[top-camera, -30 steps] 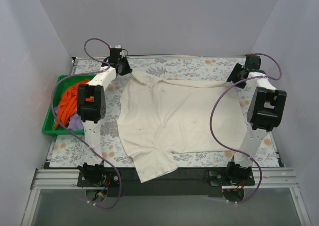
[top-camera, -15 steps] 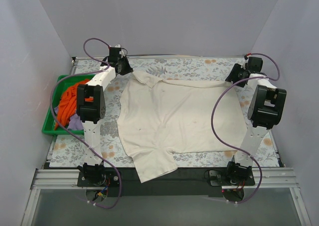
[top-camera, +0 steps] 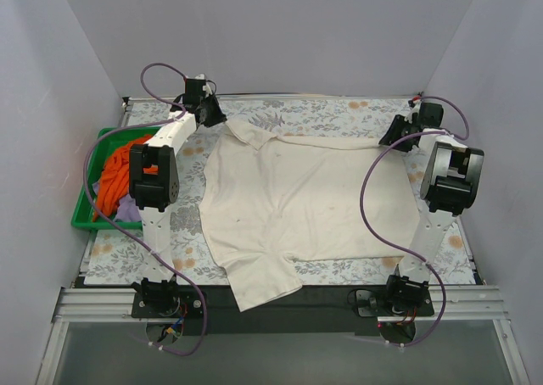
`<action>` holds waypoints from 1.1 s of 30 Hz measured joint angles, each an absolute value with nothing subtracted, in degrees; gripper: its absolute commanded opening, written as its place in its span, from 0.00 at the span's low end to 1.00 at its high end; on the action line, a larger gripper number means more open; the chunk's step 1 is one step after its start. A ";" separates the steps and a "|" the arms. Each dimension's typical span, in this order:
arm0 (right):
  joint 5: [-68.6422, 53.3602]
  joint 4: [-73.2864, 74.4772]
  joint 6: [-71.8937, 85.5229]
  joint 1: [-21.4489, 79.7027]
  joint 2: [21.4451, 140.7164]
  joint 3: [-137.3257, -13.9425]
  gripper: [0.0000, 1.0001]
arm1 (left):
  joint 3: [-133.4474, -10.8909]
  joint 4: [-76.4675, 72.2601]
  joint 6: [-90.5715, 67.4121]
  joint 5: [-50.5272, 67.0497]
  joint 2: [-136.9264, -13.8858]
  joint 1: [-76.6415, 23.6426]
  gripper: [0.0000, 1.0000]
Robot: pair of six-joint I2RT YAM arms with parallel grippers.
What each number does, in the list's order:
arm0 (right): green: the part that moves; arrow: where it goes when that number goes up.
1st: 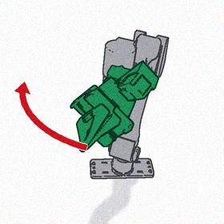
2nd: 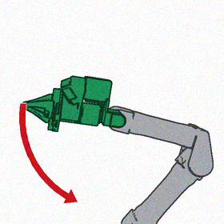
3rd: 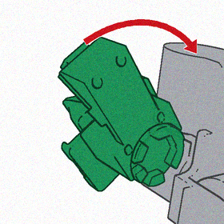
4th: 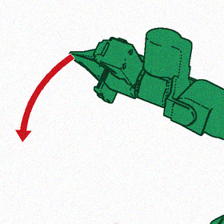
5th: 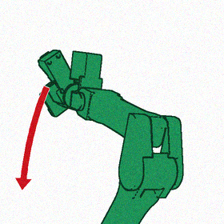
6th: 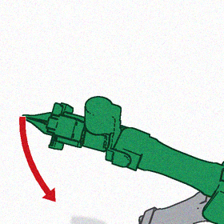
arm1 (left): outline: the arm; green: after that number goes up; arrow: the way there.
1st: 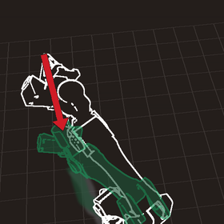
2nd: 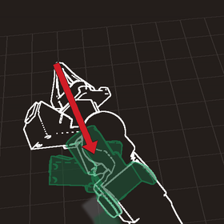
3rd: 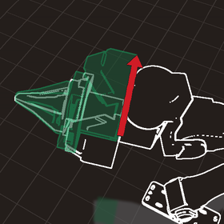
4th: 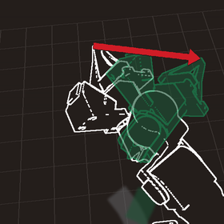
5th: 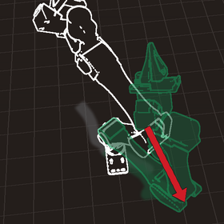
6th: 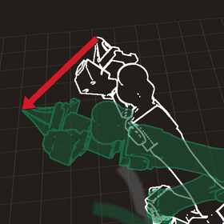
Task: Fold and stack the t-shirts
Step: Fold the tshirt
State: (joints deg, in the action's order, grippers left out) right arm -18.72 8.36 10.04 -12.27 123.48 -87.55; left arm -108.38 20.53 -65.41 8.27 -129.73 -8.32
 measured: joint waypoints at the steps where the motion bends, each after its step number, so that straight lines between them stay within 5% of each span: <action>1: -19.11 8.38 10.04 -12.32 123.48 -87.55 0.34 | -108.40 20.64 -65.41 8.27 -129.73 -8.32 0.00; 13: -24.58 8.86 14.90 -14.09 123.50 -92.73 0.11 | -113.65 22.09 -66.50 7.94 -129.73 -8.29 0.00; 21: -27.29 8.80 22.37 -16.36 126.76 -99.53 0.15 | -115.68 20.49 -70.67 9.15 -129.75 -7.66 0.00; 28: -27.66 8.84 27.35 -17.34 130.63 -100.40 0.38 | -115.77 19.05 -73.34 10.92 -130.08 -7.09 0.00; 33: -28.27 9.02 28.56 -17.37 131.92 -102.59 0.40 | -115.48 17.91 -73.93 12.05 -130.08 -7.07 0.00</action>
